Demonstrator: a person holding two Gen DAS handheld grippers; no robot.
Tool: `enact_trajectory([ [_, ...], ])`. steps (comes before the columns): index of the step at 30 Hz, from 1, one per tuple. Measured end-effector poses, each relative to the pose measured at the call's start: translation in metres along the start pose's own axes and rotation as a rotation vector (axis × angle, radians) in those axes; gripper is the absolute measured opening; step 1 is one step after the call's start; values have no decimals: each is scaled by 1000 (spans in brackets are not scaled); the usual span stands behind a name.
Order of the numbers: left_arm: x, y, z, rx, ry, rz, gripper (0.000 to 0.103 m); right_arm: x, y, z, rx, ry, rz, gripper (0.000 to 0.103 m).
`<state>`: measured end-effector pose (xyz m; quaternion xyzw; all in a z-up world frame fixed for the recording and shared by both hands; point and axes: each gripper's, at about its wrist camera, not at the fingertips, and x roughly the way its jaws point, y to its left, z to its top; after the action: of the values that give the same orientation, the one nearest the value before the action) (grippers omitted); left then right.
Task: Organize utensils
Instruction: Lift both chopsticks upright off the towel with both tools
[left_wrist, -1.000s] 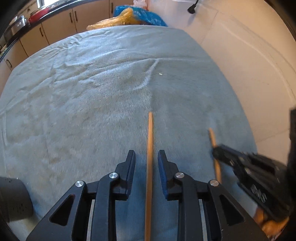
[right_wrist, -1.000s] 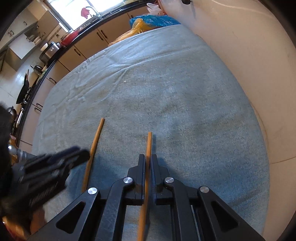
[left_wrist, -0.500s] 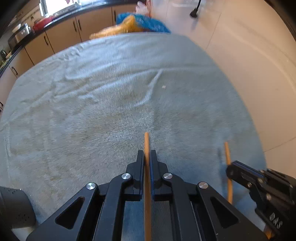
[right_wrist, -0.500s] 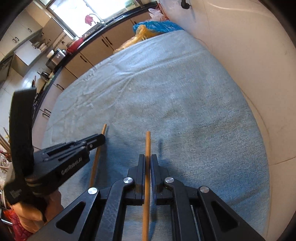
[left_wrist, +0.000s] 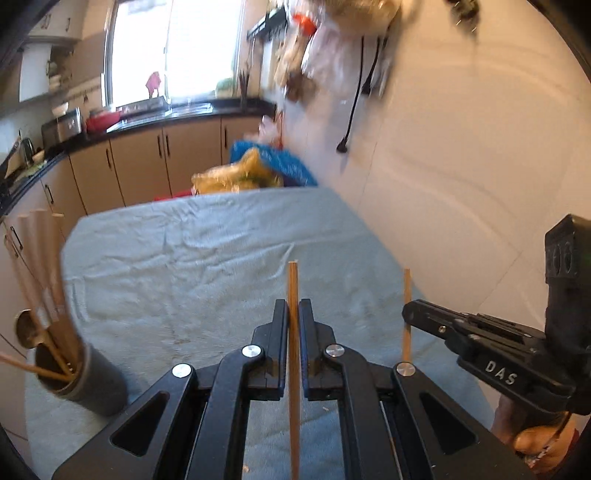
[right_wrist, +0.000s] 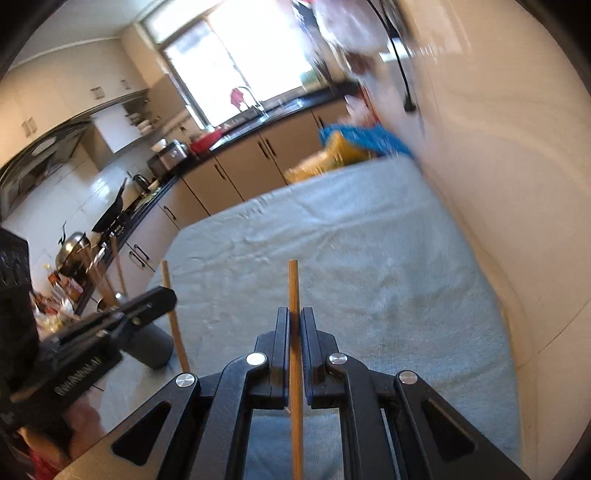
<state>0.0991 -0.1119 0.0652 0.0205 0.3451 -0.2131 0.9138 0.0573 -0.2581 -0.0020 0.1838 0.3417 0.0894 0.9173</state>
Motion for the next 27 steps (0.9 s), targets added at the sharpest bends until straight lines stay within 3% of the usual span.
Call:
enact_trajectory([
  [9, -43, 5, -16, 27, -82, 5, 5, -38, 46, -23, -140, -149, -49, 5],
  [27, -83, 28, -20, -1, -138, 14, 5, -55, 82, -24, -209, -202, -38, 5],
])
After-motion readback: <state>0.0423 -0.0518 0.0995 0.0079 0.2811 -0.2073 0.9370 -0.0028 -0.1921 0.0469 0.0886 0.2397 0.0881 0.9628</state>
